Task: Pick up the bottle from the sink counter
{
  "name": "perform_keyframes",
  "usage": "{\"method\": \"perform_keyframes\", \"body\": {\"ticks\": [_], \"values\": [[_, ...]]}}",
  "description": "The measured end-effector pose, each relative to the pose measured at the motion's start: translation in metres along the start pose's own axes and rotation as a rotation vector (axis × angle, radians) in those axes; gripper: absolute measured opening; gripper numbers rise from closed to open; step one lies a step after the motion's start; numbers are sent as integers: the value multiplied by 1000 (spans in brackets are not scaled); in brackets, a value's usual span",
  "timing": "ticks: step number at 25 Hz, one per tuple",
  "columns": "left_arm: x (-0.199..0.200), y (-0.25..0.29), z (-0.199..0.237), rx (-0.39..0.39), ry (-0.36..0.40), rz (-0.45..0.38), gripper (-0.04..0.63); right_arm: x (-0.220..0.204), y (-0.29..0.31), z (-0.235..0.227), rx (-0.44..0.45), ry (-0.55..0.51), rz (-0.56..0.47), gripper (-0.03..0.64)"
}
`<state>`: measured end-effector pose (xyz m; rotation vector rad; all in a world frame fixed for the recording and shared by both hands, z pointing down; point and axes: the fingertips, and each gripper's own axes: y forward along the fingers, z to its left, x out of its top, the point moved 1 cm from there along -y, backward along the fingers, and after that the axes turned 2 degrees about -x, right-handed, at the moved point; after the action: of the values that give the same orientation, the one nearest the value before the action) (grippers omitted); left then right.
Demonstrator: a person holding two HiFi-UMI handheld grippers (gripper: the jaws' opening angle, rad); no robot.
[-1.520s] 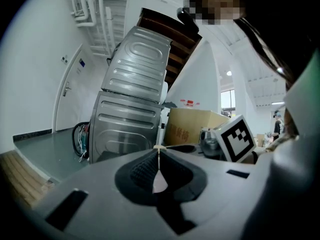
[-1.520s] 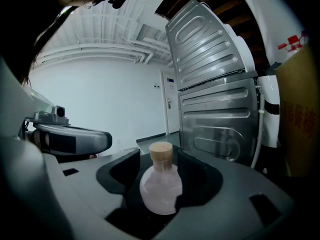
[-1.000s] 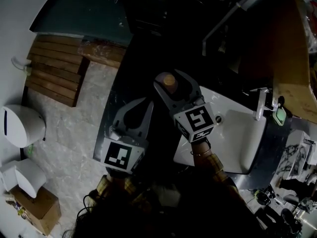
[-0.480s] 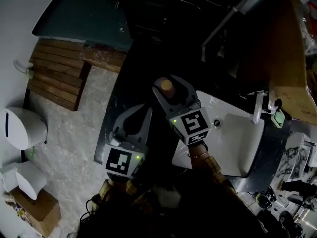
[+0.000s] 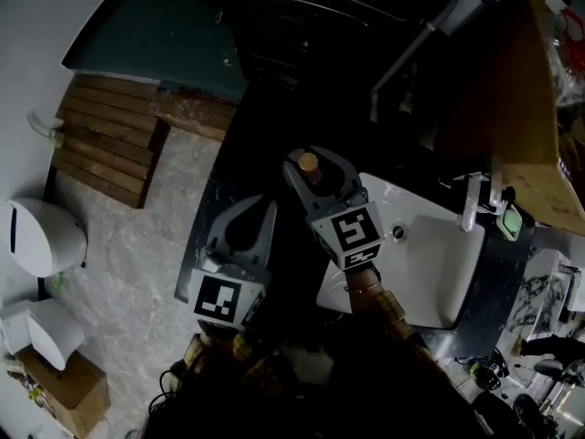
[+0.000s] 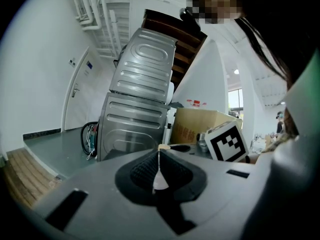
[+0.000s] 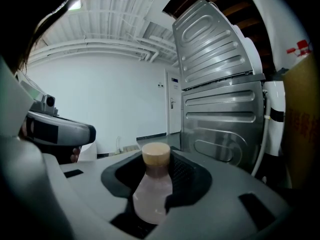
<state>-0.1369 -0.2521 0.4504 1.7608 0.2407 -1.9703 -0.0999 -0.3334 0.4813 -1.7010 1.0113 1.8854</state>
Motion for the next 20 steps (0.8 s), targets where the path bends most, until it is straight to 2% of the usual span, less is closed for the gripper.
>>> {"method": "perform_keyframes", "body": {"ticks": [13,20], "values": [[22,-10,8,17,61,-44,23,-1,-2,-1,-12,41,42,140],[42,-16,7,16,57,-82,23,21,-15,8,-8,27,13,140]]}}
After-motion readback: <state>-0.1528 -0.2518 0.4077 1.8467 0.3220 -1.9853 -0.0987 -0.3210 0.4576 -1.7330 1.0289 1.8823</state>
